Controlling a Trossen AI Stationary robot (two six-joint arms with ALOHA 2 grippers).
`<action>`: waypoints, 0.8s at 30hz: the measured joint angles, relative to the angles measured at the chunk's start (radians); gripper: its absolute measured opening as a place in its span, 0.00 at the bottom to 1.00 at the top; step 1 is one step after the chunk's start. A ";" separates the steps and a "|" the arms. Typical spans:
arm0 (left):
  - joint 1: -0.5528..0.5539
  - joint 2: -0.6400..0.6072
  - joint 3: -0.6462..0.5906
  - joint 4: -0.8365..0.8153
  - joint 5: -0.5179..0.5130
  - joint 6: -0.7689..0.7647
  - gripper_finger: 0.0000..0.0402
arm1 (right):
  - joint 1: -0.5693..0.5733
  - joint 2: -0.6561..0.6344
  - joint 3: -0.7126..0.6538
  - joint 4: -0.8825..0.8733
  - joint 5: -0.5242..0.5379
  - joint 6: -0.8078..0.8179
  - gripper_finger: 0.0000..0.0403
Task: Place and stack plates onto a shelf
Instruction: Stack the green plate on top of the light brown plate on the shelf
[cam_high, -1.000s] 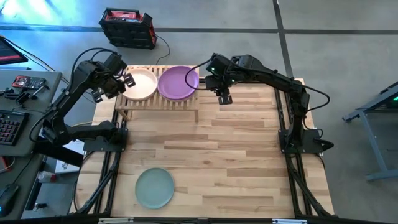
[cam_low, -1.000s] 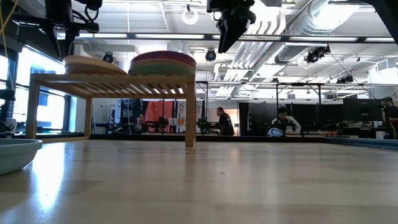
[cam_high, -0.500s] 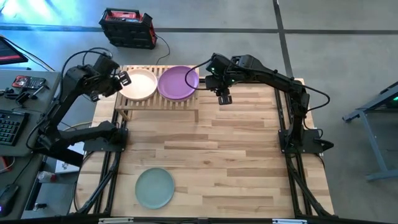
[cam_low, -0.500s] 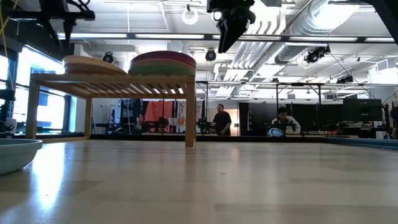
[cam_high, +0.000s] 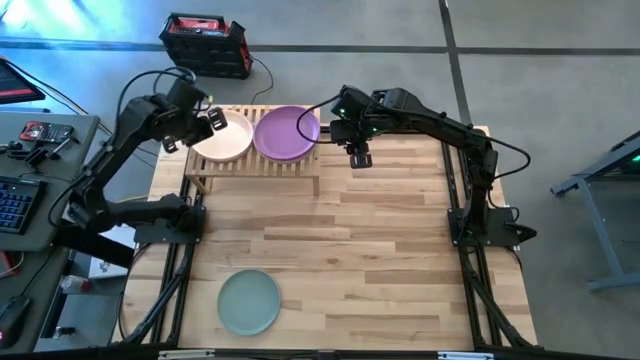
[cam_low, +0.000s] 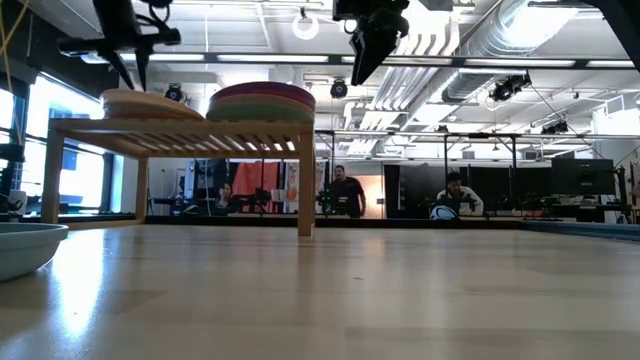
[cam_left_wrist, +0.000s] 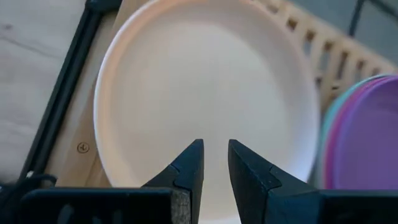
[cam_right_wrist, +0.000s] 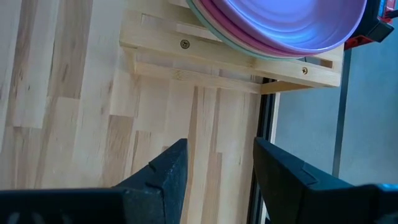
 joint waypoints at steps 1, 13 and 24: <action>-0.001 0.013 0.000 -0.010 0.001 0.000 0.16 | 0.000 0.000 0.000 0.000 0.000 0.000 0.39; -0.069 0.133 0.000 -0.087 0.004 -0.037 0.16 | 0.000 0.000 0.000 0.000 0.000 -0.003 0.39; -0.069 0.188 0.000 -0.114 0.004 -0.037 0.16 | 0.000 0.000 0.000 0.000 0.000 -0.012 0.39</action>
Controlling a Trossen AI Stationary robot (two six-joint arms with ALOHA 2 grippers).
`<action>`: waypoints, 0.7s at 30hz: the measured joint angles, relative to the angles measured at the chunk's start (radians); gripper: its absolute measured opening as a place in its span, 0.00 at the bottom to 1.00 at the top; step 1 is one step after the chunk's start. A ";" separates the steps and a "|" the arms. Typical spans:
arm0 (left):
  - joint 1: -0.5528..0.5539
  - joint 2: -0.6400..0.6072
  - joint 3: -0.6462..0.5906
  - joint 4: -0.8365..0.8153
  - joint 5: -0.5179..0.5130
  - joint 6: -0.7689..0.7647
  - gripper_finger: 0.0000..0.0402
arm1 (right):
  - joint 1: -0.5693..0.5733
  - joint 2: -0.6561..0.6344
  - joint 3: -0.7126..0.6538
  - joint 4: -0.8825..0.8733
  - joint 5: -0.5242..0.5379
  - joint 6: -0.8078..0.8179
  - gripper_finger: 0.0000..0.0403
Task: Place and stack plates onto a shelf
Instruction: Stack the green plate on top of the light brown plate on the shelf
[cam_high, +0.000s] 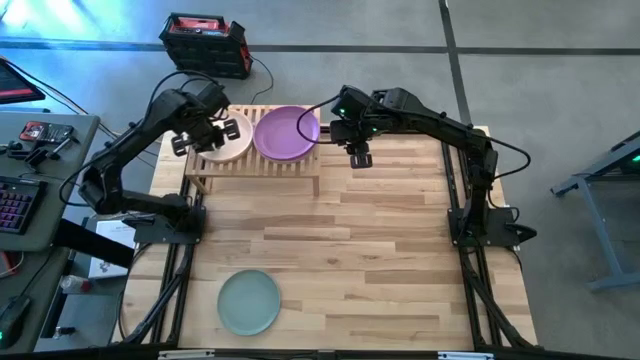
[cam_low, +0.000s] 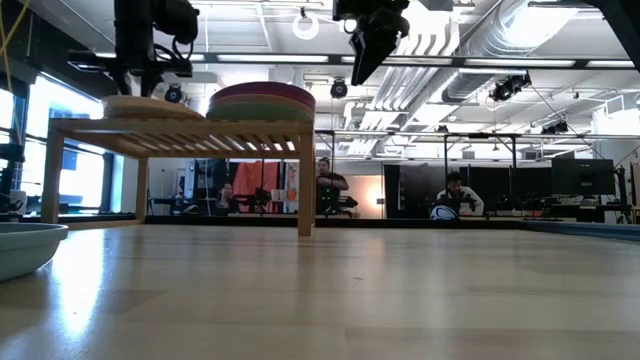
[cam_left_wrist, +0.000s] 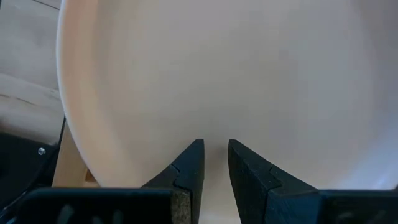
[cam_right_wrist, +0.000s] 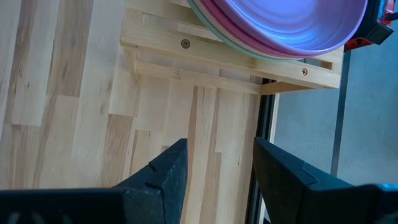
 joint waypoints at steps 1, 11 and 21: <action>0.000 0.005 0.000 0.002 0.000 0.001 0.16 | 0.000 0.000 0.000 0.000 0.000 0.000 0.39; 0.000 0.041 0.000 0.029 0.001 0.032 0.16 | 0.000 0.000 0.000 0.000 0.000 0.000 0.39; 0.000 -0.032 0.000 0.043 0.002 0.047 0.16 | 0.000 0.000 0.000 0.001 0.000 0.011 0.39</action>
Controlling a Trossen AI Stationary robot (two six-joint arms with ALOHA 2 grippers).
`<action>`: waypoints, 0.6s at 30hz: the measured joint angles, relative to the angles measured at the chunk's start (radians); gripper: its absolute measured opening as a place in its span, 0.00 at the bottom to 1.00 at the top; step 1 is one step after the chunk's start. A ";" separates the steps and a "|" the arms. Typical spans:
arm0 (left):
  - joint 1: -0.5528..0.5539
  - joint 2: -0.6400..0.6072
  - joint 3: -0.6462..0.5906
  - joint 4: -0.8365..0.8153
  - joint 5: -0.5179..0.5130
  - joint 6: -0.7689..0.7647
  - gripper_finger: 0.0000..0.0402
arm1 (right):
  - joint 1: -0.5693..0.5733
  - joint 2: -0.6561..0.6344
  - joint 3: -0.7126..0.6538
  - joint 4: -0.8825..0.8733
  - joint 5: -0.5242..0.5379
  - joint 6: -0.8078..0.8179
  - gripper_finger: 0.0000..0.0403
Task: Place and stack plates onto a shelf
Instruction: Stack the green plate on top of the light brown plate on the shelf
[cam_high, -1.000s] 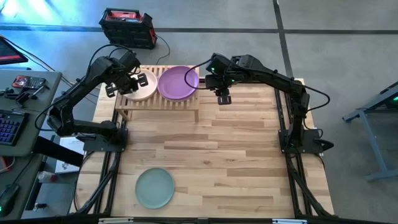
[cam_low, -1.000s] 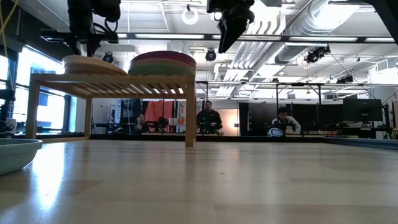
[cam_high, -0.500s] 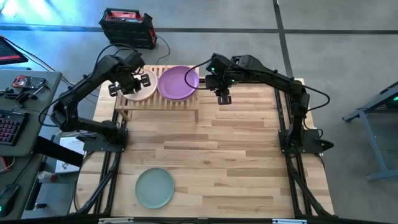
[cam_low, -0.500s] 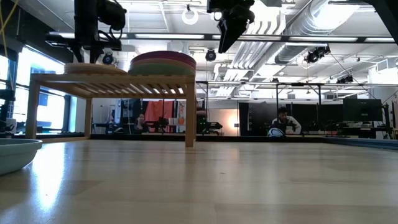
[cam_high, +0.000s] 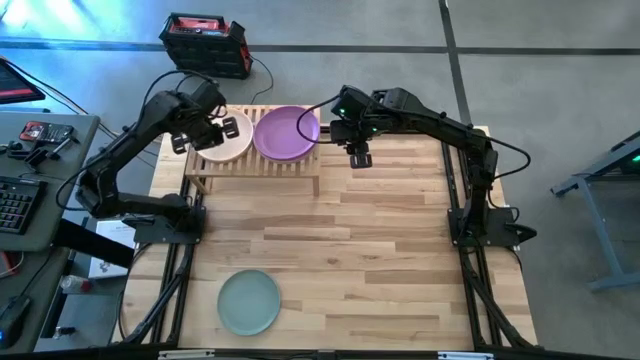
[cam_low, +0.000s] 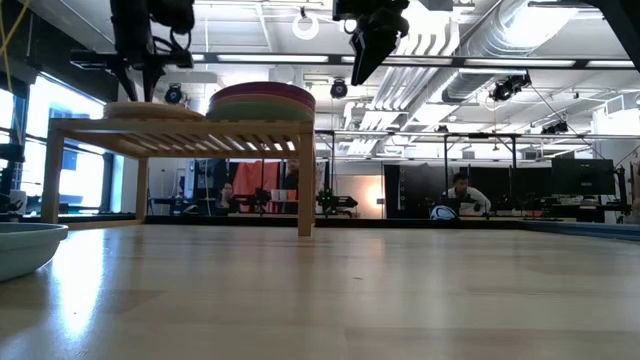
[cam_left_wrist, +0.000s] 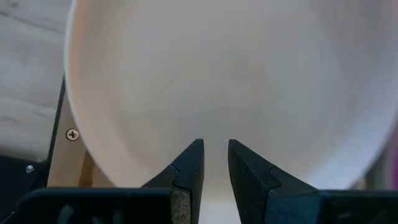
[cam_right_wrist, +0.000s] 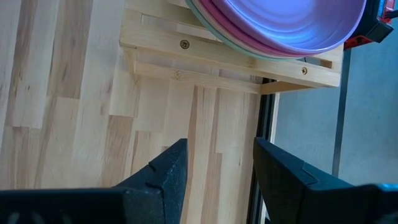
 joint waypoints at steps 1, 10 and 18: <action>0.000 -0.015 0.000 0.006 0.001 0.006 0.16 | 0.000 0.000 0.000 0.000 0.000 0.000 0.39; -0.039 -0.158 0.030 0.059 0.233 0.131 0.16 | 0.000 0.000 0.000 -0.001 -0.002 0.174 0.39; -0.209 -0.249 0.034 0.057 0.310 0.182 0.16 | 0.014 0.000 0.000 -0.024 -0.136 0.389 0.39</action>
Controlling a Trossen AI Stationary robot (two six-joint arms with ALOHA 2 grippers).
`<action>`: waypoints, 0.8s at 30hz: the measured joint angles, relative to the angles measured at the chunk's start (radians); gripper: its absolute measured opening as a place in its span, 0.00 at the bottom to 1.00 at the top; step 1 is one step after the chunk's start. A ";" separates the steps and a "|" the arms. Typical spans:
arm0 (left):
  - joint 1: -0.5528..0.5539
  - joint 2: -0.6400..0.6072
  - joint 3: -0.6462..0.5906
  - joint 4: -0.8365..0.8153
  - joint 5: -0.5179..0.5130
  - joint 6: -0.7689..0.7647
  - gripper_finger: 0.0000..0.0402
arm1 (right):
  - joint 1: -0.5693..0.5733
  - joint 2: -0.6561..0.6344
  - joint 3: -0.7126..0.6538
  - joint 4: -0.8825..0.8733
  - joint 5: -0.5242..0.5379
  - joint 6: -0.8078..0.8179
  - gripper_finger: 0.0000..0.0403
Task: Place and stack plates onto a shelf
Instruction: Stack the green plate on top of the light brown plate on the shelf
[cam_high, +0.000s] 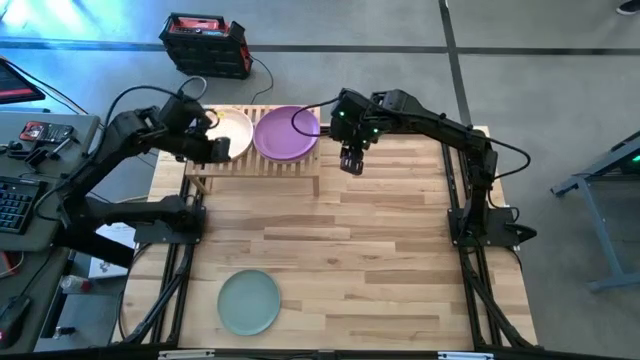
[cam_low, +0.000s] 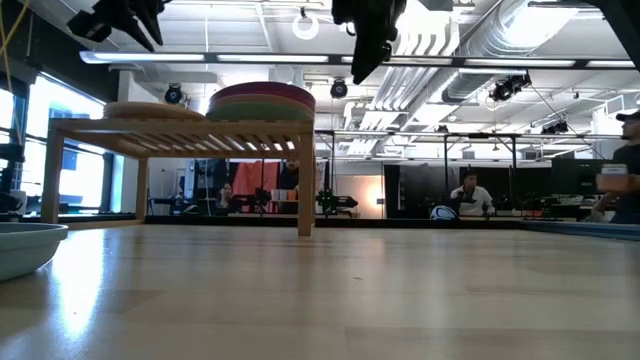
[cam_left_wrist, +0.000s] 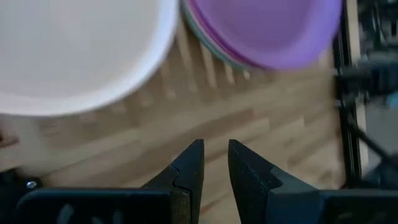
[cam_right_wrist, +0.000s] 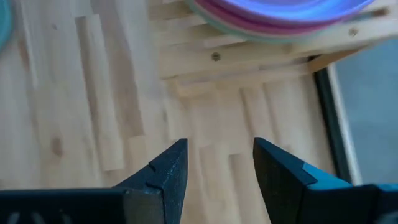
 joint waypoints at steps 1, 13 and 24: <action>-0.029 -0.005 0.000 0.000 -0.001 -0.001 0.16 | 0.005 0.000 0.000 -0.007 -0.003 0.026 0.39; -0.382 0.025 -0.070 0.036 -0.005 0.009 0.16 | 0.120 0.000 0.000 -0.081 -0.041 0.271 0.39; -0.616 0.083 -0.152 0.081 -0.038 0.009 0.16 | 0.260 0.000 0.000 -0.075 0.002 0.352 0.39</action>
